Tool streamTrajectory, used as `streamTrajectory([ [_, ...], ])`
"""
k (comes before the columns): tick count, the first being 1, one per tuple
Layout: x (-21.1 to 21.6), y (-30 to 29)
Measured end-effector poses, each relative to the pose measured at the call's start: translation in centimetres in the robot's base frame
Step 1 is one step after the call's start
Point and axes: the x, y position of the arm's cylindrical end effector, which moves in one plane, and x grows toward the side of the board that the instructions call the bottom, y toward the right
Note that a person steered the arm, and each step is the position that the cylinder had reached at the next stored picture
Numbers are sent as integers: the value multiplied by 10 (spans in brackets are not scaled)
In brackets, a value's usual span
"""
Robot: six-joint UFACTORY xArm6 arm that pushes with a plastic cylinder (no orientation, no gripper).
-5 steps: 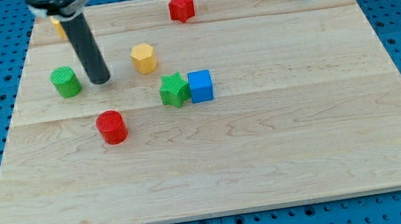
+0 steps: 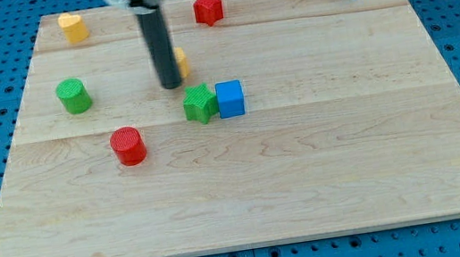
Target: Move the red circle vertically to the bottom side of the blue triangle
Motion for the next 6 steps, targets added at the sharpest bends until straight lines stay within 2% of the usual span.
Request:
streamTrajectory([
  [1,42,1],
  [3,57,-117],
  [4,117,-102],
  [5,128,7],
  [6,134,-22],
])
